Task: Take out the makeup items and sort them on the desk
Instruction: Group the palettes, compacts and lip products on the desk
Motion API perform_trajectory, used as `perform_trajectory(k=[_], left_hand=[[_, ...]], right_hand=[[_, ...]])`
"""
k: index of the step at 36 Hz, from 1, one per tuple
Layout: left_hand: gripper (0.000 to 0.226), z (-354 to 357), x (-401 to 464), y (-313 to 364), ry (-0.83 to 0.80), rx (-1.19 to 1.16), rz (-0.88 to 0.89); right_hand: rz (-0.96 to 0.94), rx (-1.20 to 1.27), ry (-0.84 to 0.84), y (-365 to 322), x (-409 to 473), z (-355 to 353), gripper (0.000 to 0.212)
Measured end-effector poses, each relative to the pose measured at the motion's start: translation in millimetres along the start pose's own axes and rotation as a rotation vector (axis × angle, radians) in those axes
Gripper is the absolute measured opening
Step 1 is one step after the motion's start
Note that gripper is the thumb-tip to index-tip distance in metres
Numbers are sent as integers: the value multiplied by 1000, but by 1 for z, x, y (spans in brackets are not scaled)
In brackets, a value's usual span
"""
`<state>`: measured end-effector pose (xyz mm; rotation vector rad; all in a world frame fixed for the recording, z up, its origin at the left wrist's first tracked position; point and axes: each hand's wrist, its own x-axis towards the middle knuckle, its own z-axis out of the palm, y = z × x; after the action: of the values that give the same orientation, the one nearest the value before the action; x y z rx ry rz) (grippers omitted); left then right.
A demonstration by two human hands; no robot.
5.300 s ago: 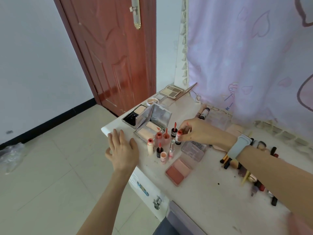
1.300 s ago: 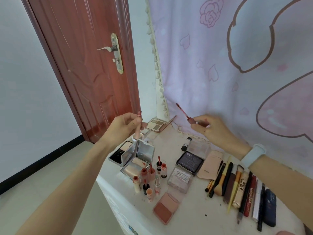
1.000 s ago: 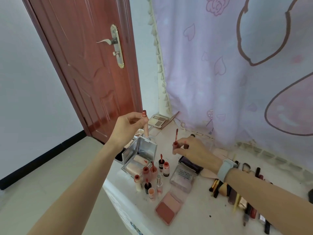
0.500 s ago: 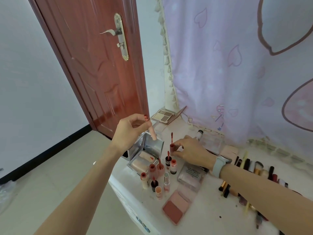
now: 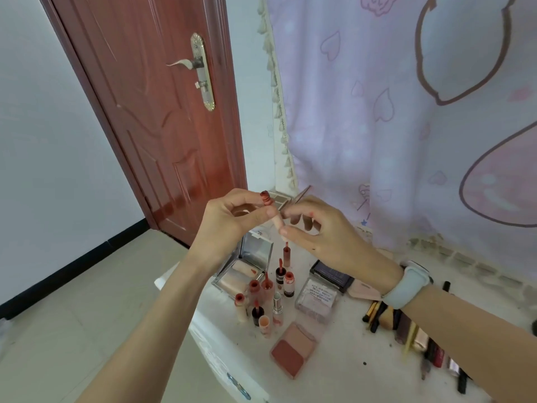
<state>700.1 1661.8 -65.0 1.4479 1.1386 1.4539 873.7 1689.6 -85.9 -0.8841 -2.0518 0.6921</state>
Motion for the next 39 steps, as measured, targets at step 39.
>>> perform_trajectory(k=[39], left_hand=[[46,-35,-84,-160,485,1036,-449]], right_hand=[[358,-293,-131,94,-27,42,11]])
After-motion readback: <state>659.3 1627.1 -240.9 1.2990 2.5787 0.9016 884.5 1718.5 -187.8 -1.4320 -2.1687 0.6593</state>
